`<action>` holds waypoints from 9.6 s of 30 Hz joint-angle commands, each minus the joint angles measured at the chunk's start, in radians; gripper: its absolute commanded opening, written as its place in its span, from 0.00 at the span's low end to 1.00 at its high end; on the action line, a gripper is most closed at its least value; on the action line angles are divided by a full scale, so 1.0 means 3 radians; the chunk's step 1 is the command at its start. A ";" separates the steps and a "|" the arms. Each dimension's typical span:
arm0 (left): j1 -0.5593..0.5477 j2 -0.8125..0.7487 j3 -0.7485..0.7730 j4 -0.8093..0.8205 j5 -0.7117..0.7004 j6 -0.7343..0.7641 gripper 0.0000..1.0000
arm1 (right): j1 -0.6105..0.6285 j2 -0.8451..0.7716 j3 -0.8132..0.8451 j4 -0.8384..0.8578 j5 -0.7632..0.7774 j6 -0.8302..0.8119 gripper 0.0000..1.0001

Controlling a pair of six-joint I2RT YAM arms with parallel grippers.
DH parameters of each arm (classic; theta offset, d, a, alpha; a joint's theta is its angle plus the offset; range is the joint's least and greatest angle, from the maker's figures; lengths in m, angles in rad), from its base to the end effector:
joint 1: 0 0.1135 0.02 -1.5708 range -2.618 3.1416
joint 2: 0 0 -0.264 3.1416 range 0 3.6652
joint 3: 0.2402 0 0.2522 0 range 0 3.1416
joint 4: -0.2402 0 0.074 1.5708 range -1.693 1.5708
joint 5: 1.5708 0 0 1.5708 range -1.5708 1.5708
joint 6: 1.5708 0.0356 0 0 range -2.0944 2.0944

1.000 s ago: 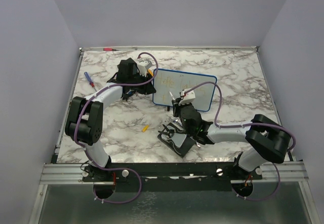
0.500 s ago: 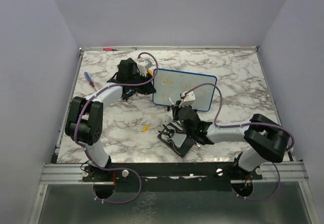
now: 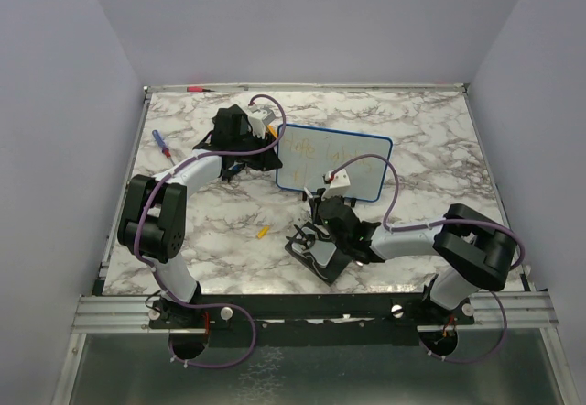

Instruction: Write a sentence on the whiteboard

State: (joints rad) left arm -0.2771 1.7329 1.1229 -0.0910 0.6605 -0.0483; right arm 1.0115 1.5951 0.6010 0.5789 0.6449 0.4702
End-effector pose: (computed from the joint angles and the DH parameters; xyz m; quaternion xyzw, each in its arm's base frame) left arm 0.3555 -0.1238 0.2170 0.2337 0.8367 -0.3548 0.3456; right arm 0.1795 0.2463 0.1635 -0.0456 0.8118 0.1538 0.5614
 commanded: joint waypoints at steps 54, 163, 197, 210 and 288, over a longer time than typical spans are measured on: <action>-0.0012 -0.0036 0.0056 0.0059 -0.0046 0.0018 0.25 | 0.0003 -0.0198 -0.0033 -0.0295 0.0454 -0.0015 0.00; -0.0012 -0.0074 0.0047 0.0063 -0.0042 0.0018 0.25 | -0.0094 -0.0352 0.0012 -0.0280 0.0385 -0.0209 0.00; -0.0012 -0.0074 0.0041 0.0061 -0.0049 0.0023 0.25 | -0.0094 -0.0434 -0.0128 -0.0831 0.0660 0.0244 0.00; -0.0012 -0.0072 0.0036 0.0062 -0.0054 0.0023 0.25 | -0.0090 -0.0726 -0.0292 -0.0562 0.0446 -0.0008 0.00; -0.0025 -0.0066 0.0038 0.0059 -0.0060 0.0023 0.25 | -0.0385 -0.1119 -0.0360 -0.0582 0.0587 -0.0244 0.00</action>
State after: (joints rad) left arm -0.2771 1.7325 1.1229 -0.0841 0.6498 -0.0479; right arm 0.9012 1.2751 0.4614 0.3744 0.7750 0.4347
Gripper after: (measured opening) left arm 0.251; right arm 0.100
